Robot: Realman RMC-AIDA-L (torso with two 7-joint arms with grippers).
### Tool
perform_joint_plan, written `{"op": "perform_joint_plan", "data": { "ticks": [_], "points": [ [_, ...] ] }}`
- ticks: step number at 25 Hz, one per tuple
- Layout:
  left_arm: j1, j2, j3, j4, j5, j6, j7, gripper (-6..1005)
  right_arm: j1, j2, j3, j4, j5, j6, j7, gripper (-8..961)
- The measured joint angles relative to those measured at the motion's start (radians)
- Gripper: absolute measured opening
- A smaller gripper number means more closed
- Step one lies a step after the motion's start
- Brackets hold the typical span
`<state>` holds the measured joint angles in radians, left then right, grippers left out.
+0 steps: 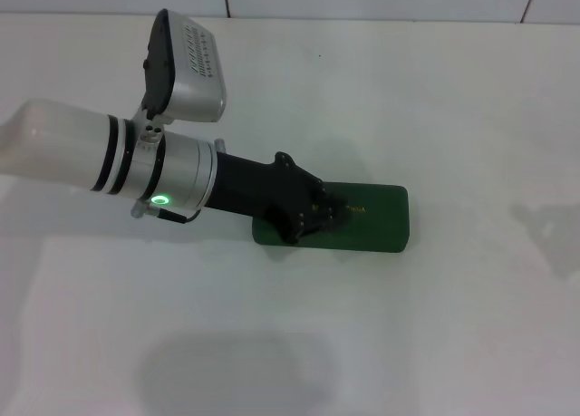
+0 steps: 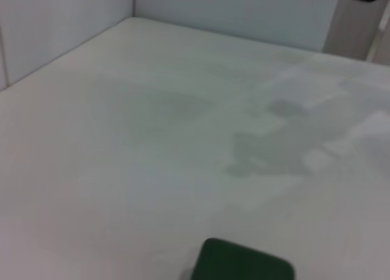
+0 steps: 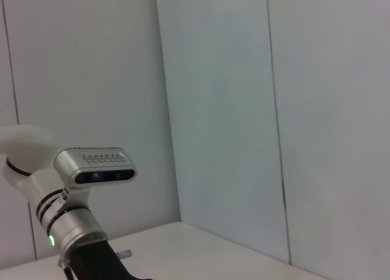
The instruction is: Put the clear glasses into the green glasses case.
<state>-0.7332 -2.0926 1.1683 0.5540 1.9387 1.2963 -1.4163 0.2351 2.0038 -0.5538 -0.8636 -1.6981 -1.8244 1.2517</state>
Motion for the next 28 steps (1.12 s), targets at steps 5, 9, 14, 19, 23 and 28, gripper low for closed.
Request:
{"op": "perform_joint_plan", "data": {
  "ticks": [5, 9, 14, 19, 23, 28],
  "points": [
    [0.003, 0.0, 0.005, 0.002, -0.034, 0.032, 0.004, 189, 0.001, -0.001, 0.0, 0.0, 0.0, 0.007, -0.002, 72],
    [0.004, 0.0, 0.006, 0.033, -0.067, 0.073, 0.006, 196, -0.003, -0.004, 0.0, 0.0, -0.005, 0.008, -0.002, 75],
    [0.015, 0.002, 0.007, 0.055, -0.114, 0.158, 0.004, 206, 0.009, -0.021, -0.011, 0.025, -0.017, -0.007, 0.001, 77],
    [0.107, 0.002, 0.004, 0.067, -0.262, 0.29, 0.093, 215, 0.062, -0.05, -0.043, 0.08, -0.07, -0.102, 0.008, 80],
    [0.195, 0.002, 0.007, 0.081, -0.375, 0.398, 0.19, 462, 0.105, -0.044, -0.056, 0.104, -0.098, -0.168, -0.003, 82],
    [0.307, 0.002, 0.002, 0.145, -0.4, 0.424, 0.18, 568, 0.141, -0.035, -0.114, 0.11, -0.108, -0.175, -0.034, 152]
  ]
}}
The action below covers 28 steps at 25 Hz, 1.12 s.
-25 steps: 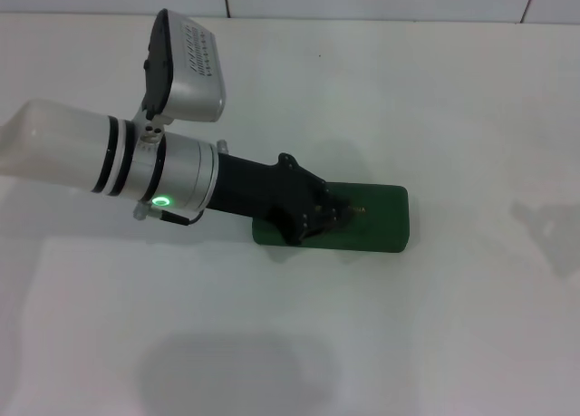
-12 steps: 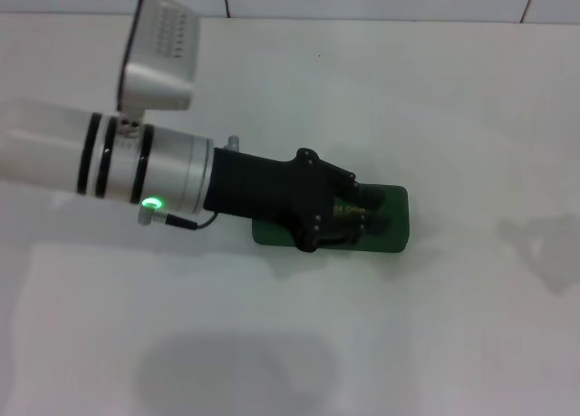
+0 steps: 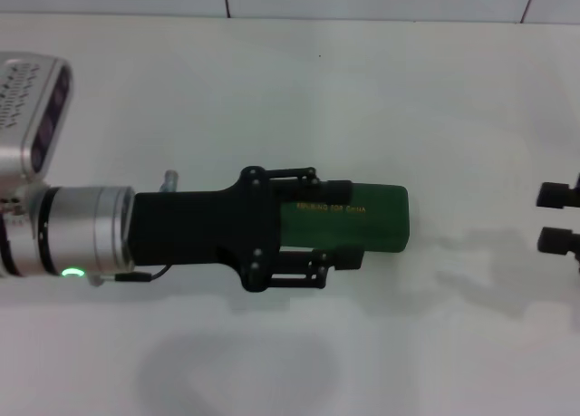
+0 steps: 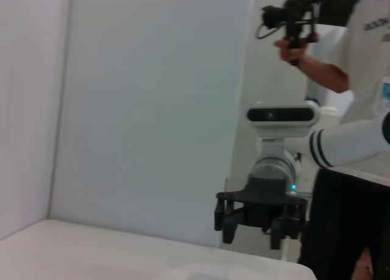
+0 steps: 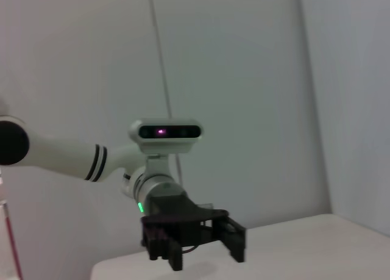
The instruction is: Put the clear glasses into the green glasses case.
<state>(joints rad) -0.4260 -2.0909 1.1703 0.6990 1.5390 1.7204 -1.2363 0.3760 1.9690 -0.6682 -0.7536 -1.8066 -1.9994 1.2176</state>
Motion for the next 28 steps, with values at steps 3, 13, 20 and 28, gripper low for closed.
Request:
{"op": "perform_joint_plan", "data": {
  "ticks": [3, 13, 20, 28],
  "points": [
    [0.019, 0.001, -0.002, -0.001, -0.002, 0.0, -0.011, 632, 0.029, 0.002, -0.021, 0.013, -0.009, 0.001, -0.012, 253],
    [0.025, 0.003, 0.003, -0.005, 0.001, 0.006, -0.021, 763, 0.083, 0.038, -0.069, 0.031, -0.029, 0.027, -0.037, 785],
    [0.03, 0.004, 0.005, -0.004, -0.001, 0.021, -0.022, 763, 0.086, 0.043, -0.101, 0.056, -0.032, 0.045, -0.047, 856],
    [0.042, 0.005, 0.005, -0.002, 0.0, 0.023, -0.022, 763, 0.081, 0.043, -0.106, 0.057, -0.033, 0.043, -0.047, 856]
  ]
}}
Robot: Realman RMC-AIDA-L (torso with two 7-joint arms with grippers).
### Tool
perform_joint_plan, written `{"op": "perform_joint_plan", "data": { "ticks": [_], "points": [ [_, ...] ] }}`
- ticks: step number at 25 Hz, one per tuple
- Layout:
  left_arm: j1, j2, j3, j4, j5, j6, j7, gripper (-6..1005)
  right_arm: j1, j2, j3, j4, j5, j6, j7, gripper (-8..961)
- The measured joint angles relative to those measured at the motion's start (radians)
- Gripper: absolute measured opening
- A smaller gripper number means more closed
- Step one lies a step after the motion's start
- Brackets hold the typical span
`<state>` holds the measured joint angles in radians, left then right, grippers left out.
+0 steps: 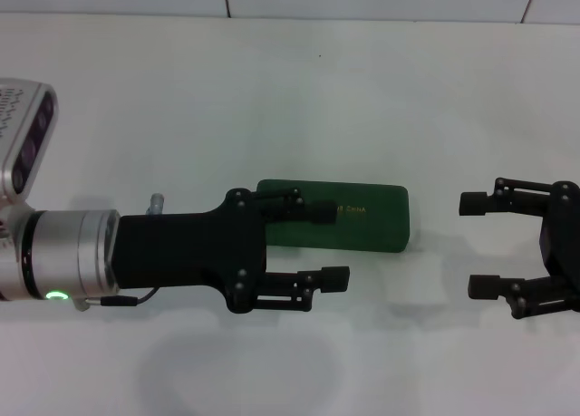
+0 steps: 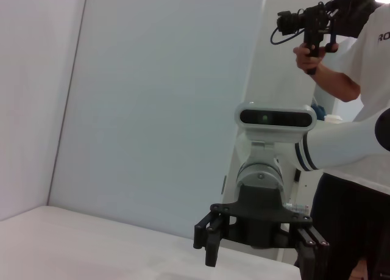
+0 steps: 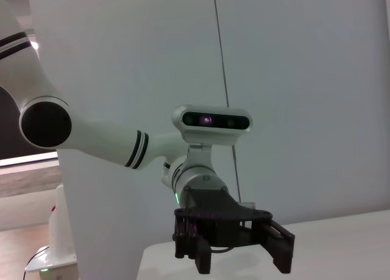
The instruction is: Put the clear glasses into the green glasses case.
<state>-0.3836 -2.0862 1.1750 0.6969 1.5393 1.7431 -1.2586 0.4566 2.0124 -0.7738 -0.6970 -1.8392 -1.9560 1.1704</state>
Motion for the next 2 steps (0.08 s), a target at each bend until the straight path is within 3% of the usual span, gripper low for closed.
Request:
{"op": "perform_joint_plan", "data": {
  "ticks": [2],
  "points": [
    [0.001, 0.0, 0.0, 0.0, 0.002, 0.001, 0.0, 763, -0.003, 0.0, 0.0, 0.0, 0.001, 0.0, 0.0, 856]
  ]
}}
